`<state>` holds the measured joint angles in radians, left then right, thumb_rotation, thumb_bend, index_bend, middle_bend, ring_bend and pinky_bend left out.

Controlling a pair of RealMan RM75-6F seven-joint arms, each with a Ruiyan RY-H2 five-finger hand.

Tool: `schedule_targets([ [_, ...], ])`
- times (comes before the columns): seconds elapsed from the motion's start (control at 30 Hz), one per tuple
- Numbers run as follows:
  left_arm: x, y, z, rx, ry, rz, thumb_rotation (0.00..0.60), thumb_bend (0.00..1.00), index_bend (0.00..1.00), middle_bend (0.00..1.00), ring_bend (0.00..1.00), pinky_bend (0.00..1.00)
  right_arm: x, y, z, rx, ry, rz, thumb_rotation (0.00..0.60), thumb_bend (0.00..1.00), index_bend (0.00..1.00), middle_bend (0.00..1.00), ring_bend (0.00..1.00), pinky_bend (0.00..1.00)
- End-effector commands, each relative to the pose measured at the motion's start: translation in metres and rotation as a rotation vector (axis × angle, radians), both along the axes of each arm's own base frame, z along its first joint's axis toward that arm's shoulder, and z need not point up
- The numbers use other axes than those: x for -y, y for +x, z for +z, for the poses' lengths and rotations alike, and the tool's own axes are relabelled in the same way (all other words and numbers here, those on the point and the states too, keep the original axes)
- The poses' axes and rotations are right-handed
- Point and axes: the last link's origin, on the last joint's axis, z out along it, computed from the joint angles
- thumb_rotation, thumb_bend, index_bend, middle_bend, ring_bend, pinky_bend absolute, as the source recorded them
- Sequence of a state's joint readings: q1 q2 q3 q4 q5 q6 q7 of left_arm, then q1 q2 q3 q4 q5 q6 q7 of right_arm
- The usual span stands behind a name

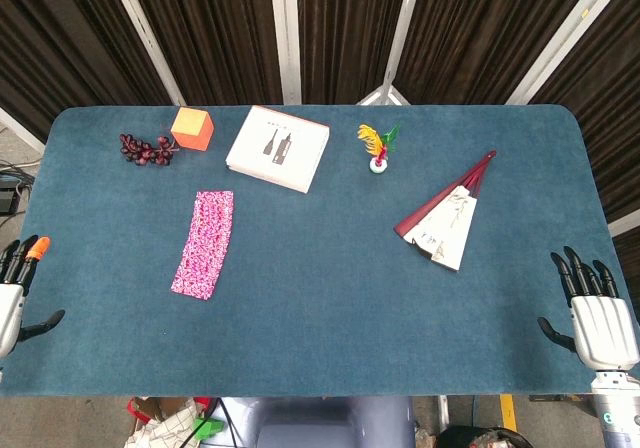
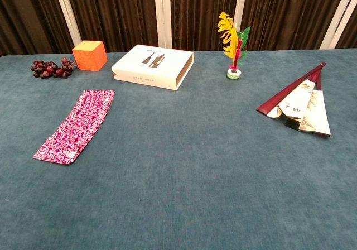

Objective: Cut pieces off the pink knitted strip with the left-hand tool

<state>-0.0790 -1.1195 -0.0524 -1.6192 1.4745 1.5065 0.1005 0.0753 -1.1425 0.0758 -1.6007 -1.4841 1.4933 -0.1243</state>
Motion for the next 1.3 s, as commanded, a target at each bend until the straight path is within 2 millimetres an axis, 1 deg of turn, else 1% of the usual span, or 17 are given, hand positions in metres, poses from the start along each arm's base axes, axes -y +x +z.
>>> schedule_targets([
  [0.03, 0.0, 0.0, 0.0, 0.0, -0.001, -0.002, 0.6, 0.26, 0.08, 0.04, 0.0, 0.15, 0.0, 0.0, 0.0, 0.0, 0.0, 0.0, 0.6, 0.24, 0.06, 0.04, 0.17, 0.09],
  [0.4, 0.001, 0.002, -0.004, -0.003, -0.023, -0.015, 0.6, 0.26, 0.08, 0.04, 0.01, 0.15, 0.0, 0.0, 0.0, 0.001, 0.002, -0.001, 0.6, 0.24, 0.06, 0.04, 0.18, 0.09],
  [0.6, 0.001, 0.004, -0.006, 0.001, -0.042, -0.028, 0.6, 0.26, 0.08, 0.08, 0.03, 0.16, 0.0, 0.0, 0.0, 0.0, 0.003, -0.003, 0.6, 0.24, 0.06, 0.04, 0.18, 0.09],
  [0.93, 0.001, 0.005, -0.007, 0.007, -0.045, -0.045, 0.6, 0.26, 0.08, 0.09, 0.03, 0.16, 0.001, 0.0, -0.001, 0.0, 0.005, -0.004, 0.6, 0.24, 0.06, 0.04, 0.18, 0.09],
  [1.0, 0.001, 0.005, -0.007, 0.007, -0.045, -0.044, 0.6, 0.26, 0.08, 0.1, 0.04, 0.17, 0.0, 0.0, -0.001, 0.0, 0.004, -0.004, 0.6, 0.24, 0.06, 0.04, 0.18, 0.09],
  [1.03, 0.001, 0.005, -0.007, 0.008, -0.047, -0.045, 0.6, 0.28, 0.08, 0.15, 0.07, 0.19, 0.001, 0.0, -0.001, 0.0, 0.003, -0.004, 0.6, 0.24, 0.06, 0.04, 0.18, 0.09],
  [1.1, -0.001, 0.006, -0.008, 0.011, -0.054, -0.051, 0.6, 0.38, 0.08, 0.34, 0.23, 0.32, 0.0, 0.0, -0.001, 0.002, 0.004, -0.006, 0.6, 0.24, 0.06, 0.04, 0.18, 0.09],
  [1.13, -0.003, 0.007, -0.009, 0.012, -0.058, -0.063, 0.6, 0.47, 0.08, 0.52, 0.4, 0.46, 0.001, -0.001, -0.001, 0.003, 0.004, -0.007, 0.6, 0.24, 0.06, 0.04, 0.18, 0.09],
  [1.17, -0.004, 0.008, -0.01, 0.011, -0.061, -0.072, 0.6, 0.53, 0.08, 0.63, 0.5, 0.55, 0.001, -0.001, -0.001, 0.003, 0.004, -0.008, 0.6, 0.24, 0.06, 0.04, 0.18, 0.09],
  [1.23, -0.01, 0.008, -0.016, 0.001, -0.083, -0.089, 0.6, 0.61, 0.09, 0.78, 0.64, 0.66, 0.001, -0.002, -0.001, 0.004, 0.004, -0.012, 0.6, 0.24, 0.06, 0.04, 0.18, 0.09],
  [1.3, -0.017, 0.009, -0.028, -0.01, -0.142, -0.09, 0.6, 0.7, 0.09, 0.84, 0.69, 0.7, 0.001, -0.002, -0.001, 0.006, 0.004, -0.013, 0.6, 0.24, 0.06, 0.04, 0.18, 0.09],
])
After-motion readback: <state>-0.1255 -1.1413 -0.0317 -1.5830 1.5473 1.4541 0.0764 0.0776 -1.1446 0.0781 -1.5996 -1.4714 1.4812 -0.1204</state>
